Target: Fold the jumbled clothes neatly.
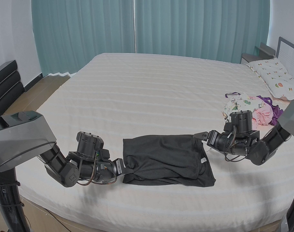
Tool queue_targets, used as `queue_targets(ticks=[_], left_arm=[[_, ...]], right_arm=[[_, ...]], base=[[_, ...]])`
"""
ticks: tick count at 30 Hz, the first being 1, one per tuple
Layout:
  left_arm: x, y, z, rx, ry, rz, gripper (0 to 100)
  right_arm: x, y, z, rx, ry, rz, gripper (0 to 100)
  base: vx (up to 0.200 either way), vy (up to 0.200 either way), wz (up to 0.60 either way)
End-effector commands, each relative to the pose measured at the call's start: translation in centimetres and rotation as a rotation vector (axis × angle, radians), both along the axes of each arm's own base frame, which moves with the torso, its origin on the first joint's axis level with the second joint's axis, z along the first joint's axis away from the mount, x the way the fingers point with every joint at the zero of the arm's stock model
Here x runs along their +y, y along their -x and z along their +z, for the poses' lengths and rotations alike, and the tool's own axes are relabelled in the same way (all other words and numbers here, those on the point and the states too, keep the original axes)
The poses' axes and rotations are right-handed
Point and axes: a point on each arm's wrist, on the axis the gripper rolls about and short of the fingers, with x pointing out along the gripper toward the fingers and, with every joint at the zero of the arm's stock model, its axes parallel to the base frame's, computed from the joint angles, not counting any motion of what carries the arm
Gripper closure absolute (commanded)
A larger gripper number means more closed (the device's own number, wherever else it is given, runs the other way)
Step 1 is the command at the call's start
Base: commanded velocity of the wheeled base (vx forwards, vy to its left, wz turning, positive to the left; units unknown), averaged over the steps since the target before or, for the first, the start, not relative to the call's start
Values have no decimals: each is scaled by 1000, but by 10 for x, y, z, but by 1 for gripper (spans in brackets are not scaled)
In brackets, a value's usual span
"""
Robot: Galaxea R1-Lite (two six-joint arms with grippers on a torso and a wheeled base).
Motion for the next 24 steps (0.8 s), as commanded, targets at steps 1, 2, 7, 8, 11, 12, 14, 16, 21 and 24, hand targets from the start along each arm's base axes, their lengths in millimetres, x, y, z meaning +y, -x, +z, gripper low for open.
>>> queue_targets(ticks=[1,2,7,8,11,12,14,16,21,24], left_arm=[[4,11,-4,29,-18,-5,100],[4,11,-4,29,-19,-2,100],[5,11,-7,39,-24,2,100],[6,11,-8,41,-25,2,100],[6,11,-8,40,-26,3,100],[6,11,-8,42,-25,4,100],[6,12,-8,43,-26,4,100],[7,14,-9,49,-30,3,100],[11,15,-10,59,-34,15,100],[14,17,-10,68,-39,19,100]], right_arm=[[7,-46,-60,92,32,-16,0],[8,-51,-65,87,36,-14,0],[13,-70,-75,55,32,-14,0],[14,-73,-75,46,29,-13,0],[16,-81,-75,31,22,-12,100],[17,-85,-75,21,15,-18,100],[16,-90,-74,10,4,-29,100],[11,-93,-71,4,-8,-47,100],[4,-98,-63,-11,-73,-95,100],[1,-101,-59,-49,-95,-108,100]], base=[[0,0,0],[0,0,0],[0,0,0],[0,0,0],[0,0,0],[0,0,0],[0,0,0],[0,0,0],[0,0,0],[0,0,0]])
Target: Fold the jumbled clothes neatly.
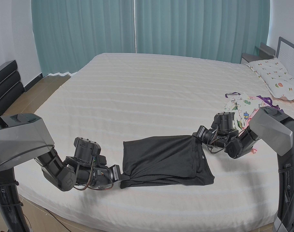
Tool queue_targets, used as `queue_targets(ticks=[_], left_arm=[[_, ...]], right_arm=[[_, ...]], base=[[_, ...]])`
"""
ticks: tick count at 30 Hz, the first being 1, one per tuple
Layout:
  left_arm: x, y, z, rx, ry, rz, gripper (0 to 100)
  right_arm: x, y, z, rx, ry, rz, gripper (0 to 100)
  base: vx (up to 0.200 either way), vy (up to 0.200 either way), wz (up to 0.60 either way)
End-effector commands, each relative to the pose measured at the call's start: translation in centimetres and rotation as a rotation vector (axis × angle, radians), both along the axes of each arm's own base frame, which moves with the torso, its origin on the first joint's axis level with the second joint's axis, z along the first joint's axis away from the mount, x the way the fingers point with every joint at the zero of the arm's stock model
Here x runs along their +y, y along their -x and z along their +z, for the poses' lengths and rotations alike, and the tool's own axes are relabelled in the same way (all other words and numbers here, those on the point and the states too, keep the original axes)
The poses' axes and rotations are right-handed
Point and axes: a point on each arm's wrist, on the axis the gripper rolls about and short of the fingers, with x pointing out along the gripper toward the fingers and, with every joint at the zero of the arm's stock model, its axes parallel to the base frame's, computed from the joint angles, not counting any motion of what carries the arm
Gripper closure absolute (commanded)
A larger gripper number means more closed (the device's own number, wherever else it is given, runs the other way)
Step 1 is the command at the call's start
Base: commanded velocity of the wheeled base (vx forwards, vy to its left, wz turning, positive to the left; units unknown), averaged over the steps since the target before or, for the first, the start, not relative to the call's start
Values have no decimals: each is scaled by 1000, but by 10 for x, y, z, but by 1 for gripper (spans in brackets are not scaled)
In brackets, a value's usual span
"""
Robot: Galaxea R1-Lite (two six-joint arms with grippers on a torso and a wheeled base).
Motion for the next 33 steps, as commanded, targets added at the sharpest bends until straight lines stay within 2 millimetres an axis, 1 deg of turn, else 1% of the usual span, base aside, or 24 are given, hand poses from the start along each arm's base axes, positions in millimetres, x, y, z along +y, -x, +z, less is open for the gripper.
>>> queue_targets(ticks=[1,6,9,10,12,14,16,17,18,19,22,23,24,25,27,29,31,32,33], left_arm=[[4,3,-1,12,-7,7,100],[4,4,0,14,-6,6,100],[4,6,-1,20,-4,-2,100],[4,7,-1,23,-5,-3,0],[3,7,-1,23,-3,-5,0],[3,7,0,20,0,-3,0],[5,7,3,14,4,3,0],[6,8,6,12,7,8,0],[7,9,7,10,8,10,0],[12,10,11,7,16,27,0],[20,14,17,11,31,60,0],[21,15,19,17,39,70,0],[23,16,22,23,50,93,0],[25,16,24,27,58,108,0],[32,17,34,41,99,171,0],[36,17,43,51,136,223,0],[37,18,51,61,170,267,0],[37,18,51,61,170,267,0],[38,19,58,51,182,317,0]], right_arm=[[-6,-4,2,-29,-14,-19,100],[-3,-3,2,-31,-13,-10,100],[1,1,-1,-18,-6,2,100],[2,1,-1,-18,-6,3,0],[2,2,0,-19,-7,5,0],[2,5,6,-26,-7,5,0],[-1,17,20,-23,3,8,0],[-4,26,29,-33,9,12,0],[-5,29,33,-37,11,13,0],[-8,41,44,-44,19,20,0],[-14,63,61,-53,24,25,0],[-15,73,65,-44,30,31,0],[-17,90,68,-31,39,51,0],[-16,98,70,-28,45,66,0],[-10,124,76,-22,56,132,0],[-7,141,77,-4,57,172,0],[-1,158,72,27,61,218,0],[-1,158,72,27,61,218,0],[5,170,65,62,71,254,0]], base=[[0,0,0],[0,0,0],[0,0,0],[0,0,0],[0,0,0],[0,0,0],[0,0,0],[0,0,0],[0,0,0],[0,0,0],[0,0,0],[0,0,0],[0,0,0],[0,0,0],[0,0,0],[0,0,0],[0,0,0],[0,0,0],[0,0,0]])
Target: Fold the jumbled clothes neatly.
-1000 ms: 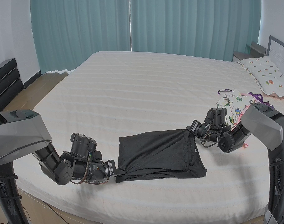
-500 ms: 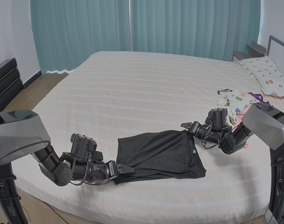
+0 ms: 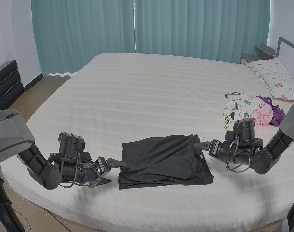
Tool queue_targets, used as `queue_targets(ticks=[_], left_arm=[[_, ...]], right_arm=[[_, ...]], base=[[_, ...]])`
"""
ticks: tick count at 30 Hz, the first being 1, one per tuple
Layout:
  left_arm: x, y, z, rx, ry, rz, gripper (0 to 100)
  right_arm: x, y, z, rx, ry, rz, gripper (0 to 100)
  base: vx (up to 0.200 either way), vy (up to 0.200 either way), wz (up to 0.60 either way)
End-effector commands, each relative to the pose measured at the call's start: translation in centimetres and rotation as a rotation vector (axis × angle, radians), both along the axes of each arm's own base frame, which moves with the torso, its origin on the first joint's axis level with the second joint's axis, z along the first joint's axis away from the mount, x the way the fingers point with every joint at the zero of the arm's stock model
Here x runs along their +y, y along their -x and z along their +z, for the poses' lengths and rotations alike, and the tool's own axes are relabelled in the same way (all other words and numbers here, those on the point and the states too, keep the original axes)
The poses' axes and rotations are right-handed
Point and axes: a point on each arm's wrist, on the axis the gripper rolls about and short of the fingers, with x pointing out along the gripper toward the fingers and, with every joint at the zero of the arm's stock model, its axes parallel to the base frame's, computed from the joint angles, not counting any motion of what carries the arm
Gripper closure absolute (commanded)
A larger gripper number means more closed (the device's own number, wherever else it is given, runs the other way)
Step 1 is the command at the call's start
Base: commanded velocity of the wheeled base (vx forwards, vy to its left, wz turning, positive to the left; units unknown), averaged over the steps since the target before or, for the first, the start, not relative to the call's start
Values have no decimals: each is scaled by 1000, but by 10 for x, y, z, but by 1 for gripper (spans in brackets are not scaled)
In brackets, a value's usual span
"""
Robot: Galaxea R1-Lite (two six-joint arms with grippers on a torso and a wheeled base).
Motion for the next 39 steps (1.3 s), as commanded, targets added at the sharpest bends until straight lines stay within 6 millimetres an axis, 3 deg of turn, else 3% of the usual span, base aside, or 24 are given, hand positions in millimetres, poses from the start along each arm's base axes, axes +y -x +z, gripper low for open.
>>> queue_targets(ticks=[1,6,11,18,24,25,32,39], left_arm=[[11,4,34,-51,61,139,0],[4,-1,35,-56,35,264,0],[4,-2,35,-51,38,279,0],[4,-2,33,-42,40,276,0],[3,-1,33,-41,39,274,0],[4,-1,33,-41,39,276,0],[4,0,32,-39,37,273,0],[2,1,31,-35,35,267,0]], right_arm=[[15,55,15,7,4,134,0],[30,59,-7,62,60,204,0],[40,56,-18,66,100,248,0],[46,42,-15,10,95,231,0],[50,46,-17,3,117,239,0],[50,48,-18,10,120,246,100],[40,60,-24,35,161,254,100],[28,72,-7,5,165,231,100]], base=[[0,0,0],[0,0,0],[0,0,0],[0,0,0],[0,0,0],[0,0,0],[0,0,0],[0,0,0]])
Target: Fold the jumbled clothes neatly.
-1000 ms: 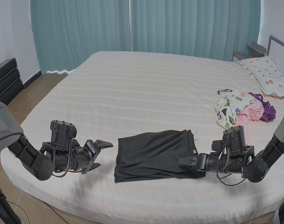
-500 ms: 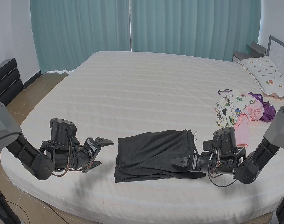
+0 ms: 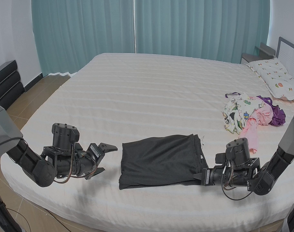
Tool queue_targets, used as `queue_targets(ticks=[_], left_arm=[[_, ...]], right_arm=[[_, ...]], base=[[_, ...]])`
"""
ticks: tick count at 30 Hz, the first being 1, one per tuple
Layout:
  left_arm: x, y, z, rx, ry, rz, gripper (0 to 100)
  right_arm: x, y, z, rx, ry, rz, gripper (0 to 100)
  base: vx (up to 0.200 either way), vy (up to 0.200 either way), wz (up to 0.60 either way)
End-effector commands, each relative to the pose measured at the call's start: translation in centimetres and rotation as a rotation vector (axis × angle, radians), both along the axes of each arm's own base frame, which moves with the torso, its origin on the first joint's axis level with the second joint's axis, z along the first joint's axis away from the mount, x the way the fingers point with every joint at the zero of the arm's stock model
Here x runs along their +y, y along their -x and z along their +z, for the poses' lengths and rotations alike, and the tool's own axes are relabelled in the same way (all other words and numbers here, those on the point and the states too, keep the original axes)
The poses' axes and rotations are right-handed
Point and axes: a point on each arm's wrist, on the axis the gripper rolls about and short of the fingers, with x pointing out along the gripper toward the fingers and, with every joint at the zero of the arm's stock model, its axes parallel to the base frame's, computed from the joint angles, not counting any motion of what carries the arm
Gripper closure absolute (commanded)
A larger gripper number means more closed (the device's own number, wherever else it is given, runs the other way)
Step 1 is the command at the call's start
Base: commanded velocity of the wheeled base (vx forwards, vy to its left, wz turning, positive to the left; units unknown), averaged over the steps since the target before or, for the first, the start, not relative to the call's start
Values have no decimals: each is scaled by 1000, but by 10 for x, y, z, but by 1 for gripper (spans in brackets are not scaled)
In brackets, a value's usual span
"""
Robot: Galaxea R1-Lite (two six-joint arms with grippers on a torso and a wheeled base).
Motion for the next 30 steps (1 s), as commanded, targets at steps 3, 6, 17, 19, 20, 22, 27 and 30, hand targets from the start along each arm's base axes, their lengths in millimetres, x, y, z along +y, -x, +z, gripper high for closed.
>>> queue_targets(ticks=[3,6,17,19,20,22,27,30], left_arm=[[-4,2,-2,8,-2,-13,0],[-4,2,-3,11,-3,-16,0],[-8,-6,-2,-6,1,-17,0],[-12,-21,0,-27,8,-14,0],[-15,-29,-2,-33,5,-10,0],[-15,-29,-2,-33,5,-10,0],[-32,-73,-18,-88,-31,-53,0],[-40,-82,-31,-94,-88,-99,0]], right_arm=[[-7,8,12,-19,-9,-9,100],[-10,15,8,7,5,-8,100],[-19,23,3,33,33,-17,100],[-21,20,2,35,35,-26,100],[-21,20,1,35,33,-27,100],[-21,20,1,35,33,-27,100],[-19,20,-3,48,33,-25,100],[-18,19,-4,54,32,-24,100]], base=[[0,0,0],[0,0,0],[0,0,0],[0,0,0],[0,0,0],[0,0,0],[0,0,0],[0,0,0]])
